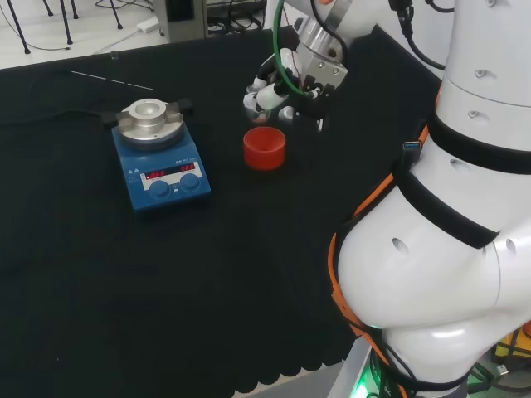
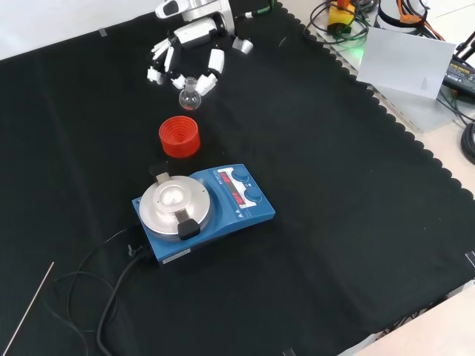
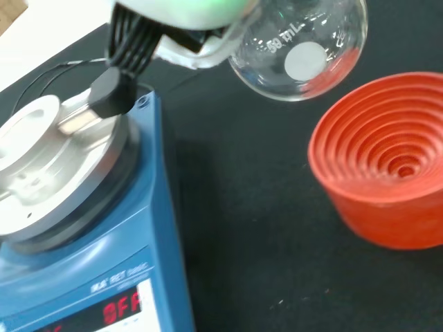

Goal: Place the round-bottom flask on the heater.

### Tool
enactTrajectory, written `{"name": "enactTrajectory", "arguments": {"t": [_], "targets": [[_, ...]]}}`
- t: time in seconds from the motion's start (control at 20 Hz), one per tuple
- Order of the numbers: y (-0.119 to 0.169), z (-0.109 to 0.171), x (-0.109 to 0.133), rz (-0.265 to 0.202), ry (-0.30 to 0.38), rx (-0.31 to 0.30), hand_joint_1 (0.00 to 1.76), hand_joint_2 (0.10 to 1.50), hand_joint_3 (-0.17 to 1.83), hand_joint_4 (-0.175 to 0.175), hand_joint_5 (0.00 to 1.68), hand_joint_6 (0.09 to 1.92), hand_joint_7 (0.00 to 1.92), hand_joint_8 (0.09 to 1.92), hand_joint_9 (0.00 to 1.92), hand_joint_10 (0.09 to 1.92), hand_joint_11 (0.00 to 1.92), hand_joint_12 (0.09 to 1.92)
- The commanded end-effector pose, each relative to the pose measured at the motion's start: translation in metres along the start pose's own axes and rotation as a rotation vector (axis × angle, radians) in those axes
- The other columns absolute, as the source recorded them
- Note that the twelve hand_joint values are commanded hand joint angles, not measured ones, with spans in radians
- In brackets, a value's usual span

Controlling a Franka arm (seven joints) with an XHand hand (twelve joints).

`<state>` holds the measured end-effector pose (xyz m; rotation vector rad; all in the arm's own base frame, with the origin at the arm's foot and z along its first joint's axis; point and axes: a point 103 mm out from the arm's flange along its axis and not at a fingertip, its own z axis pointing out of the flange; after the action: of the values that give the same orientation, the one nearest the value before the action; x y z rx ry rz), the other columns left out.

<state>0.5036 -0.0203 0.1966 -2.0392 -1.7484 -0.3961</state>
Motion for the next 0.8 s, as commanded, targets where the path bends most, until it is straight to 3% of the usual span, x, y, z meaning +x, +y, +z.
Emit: {"name": "enactTrajectory", "arguments": {"t": [0.05, 0.35, 0.4, 0.55, 0.8], "targets": [[-0.001, 0.005, 0.009, -0.009, -0.004, 0.014, 1.11, 0.63, 0.9, 0.052, 1.09, 1.1, 0.35, 0.56, 0.52, 0.57, 0.17, 1.34], [0.003, 0.004, 0.011, -0.035, -0.042, -0.001, 1.11, 0.63, 0.9, 0.05, 1.1, 1.1, 0.35, 0.56, 0.52, 0.57, 0.17, 1.34], [0.005, 0.003, 0.018, -0.04, -0.025, 0.035, 1.11, 0.63, 0.9, 0.05, 1.1, 1.1, 0.35, 0.56, 0.52, 0.57, 0.17, 1.34], [0.014, 0.01, 0.048, -0.09, -0.003, 0.043, 1.11, 0.63, 0.9, 0.049, 1.1, 1.1, 0.35, 0.57, 0.52, 0.57, 0.17, 1.34], [0.029, 0.005, 0.078, -0.116, -0.002, 0.039, 1.11, 0.62, 0.9, 0.048, 1.1, 1.1, 0.35, 0.57, 0.52, 0.57, 0.17, 1.34]]}}
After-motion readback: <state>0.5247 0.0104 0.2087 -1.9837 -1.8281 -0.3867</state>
